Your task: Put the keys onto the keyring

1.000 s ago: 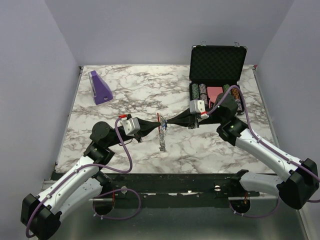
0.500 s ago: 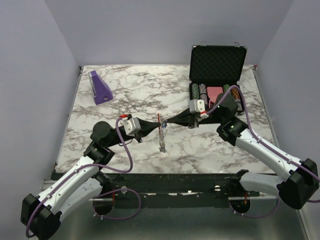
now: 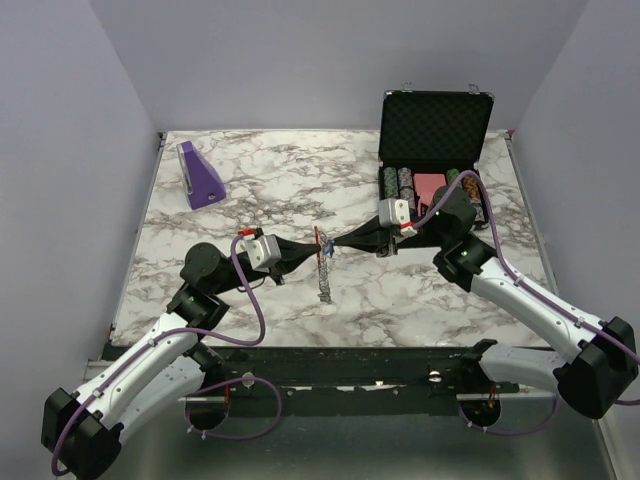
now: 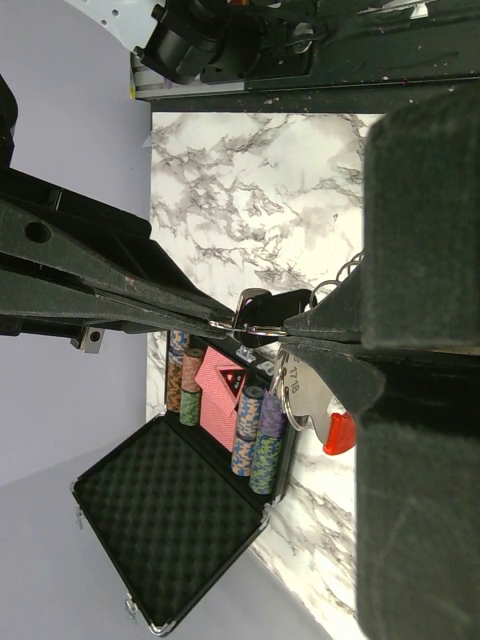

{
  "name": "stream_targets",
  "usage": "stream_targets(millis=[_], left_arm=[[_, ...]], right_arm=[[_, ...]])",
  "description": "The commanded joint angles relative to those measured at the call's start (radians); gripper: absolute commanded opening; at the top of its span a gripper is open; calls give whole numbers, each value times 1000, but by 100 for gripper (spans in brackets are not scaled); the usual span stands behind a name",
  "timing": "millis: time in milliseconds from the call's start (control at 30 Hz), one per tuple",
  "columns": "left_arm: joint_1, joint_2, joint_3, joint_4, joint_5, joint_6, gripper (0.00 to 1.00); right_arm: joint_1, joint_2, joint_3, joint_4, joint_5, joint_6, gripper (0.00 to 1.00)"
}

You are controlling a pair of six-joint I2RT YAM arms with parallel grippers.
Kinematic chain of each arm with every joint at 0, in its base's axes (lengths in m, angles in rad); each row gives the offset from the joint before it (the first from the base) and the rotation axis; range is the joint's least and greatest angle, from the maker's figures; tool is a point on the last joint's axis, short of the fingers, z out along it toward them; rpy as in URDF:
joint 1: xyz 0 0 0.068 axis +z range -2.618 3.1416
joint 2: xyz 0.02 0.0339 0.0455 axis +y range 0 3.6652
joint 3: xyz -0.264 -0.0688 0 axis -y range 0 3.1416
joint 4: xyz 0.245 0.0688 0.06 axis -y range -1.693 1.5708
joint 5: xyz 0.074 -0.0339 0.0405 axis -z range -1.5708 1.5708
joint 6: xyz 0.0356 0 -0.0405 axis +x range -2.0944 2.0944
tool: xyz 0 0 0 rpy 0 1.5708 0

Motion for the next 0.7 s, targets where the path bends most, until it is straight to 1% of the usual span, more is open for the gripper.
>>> stream_targets(millis=[0,667], left_arm=[[-6,-14,23,37,-6,0,0],[-6,-2,20,64,5,-10,0]], right_arm=[[5,-6,24,8,-23,1,0],[6,0,21,19,-25,7,0]])
